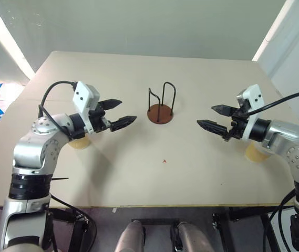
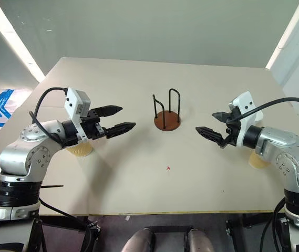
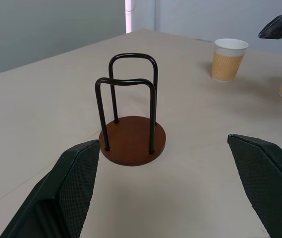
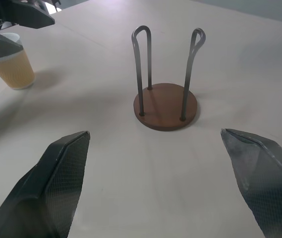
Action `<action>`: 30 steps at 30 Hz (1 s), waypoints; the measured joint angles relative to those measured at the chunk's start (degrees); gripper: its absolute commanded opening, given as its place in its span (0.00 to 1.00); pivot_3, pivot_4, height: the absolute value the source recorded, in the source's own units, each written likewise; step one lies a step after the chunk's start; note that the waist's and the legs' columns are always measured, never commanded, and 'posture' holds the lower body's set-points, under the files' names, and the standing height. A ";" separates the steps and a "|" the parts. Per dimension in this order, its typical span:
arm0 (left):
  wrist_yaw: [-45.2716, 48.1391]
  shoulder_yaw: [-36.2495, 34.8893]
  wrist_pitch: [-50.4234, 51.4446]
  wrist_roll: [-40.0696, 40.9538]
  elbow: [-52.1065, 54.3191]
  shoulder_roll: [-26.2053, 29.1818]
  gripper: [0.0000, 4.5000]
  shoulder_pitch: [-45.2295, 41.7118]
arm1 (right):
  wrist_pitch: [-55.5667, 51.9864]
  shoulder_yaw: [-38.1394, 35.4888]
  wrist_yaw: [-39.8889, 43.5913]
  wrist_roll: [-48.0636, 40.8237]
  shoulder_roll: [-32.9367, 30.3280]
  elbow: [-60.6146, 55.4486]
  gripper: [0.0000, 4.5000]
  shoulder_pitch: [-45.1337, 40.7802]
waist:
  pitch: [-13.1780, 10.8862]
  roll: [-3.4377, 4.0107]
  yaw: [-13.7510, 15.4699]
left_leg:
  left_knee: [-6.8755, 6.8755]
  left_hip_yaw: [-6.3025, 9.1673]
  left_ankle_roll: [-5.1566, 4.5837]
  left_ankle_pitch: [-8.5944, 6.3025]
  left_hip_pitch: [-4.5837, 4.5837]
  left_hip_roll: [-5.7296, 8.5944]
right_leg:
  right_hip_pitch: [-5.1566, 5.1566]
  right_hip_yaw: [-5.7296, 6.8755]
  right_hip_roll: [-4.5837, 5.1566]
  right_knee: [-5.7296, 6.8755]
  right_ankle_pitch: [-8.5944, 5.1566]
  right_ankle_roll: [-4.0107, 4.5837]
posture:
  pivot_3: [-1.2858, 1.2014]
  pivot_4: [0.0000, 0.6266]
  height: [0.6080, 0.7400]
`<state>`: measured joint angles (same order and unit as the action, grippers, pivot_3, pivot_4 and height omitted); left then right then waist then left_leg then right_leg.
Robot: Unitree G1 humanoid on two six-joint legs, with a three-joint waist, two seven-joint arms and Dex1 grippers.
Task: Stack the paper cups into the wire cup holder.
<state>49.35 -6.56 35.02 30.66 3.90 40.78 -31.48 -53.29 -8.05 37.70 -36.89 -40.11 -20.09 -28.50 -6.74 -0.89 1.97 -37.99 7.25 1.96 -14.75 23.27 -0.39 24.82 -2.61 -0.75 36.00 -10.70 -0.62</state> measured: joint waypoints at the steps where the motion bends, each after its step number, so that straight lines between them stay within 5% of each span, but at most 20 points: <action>1: 0.00 0.08 0.00 0.00 0.00 -0.15 1.00 0.00 | 0.00 0.00 0.00 0.00 0.00 0.00 0.99 0.01 | 0.00 0.00 0.00 | 0.00 0.00 0.00 0.00 0.00 0.00 | 0.00 0.00 0.00 0.00 0.00 0.00 | 0.52 0.24 1.00; 30: -1.17 0.79 0.00 -1.21 0.12 -1.64 1.00 -0.01 | 0.00 0.00 -0.14 0.00 -0.06 -0.05 0.99 0.03 | 0.00 0.00 0.00 | -0.03 -0.02 -0.01 0.01 0.00 0.01 | -0.01 -0.05 0.00 0.00 0.04 -0.06 | 0.52 0.24 1.00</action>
<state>48.18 -5.77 35.02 29.45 4.02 39.14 -31.49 -53.29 -8.06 37.56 -36.89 -40.17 -20.14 -28.47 -6.74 -0.89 1.97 -38.02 7.23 1.95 -14.74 23.27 -0.38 24.81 -2.66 -0.75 36.00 -10.67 -0.68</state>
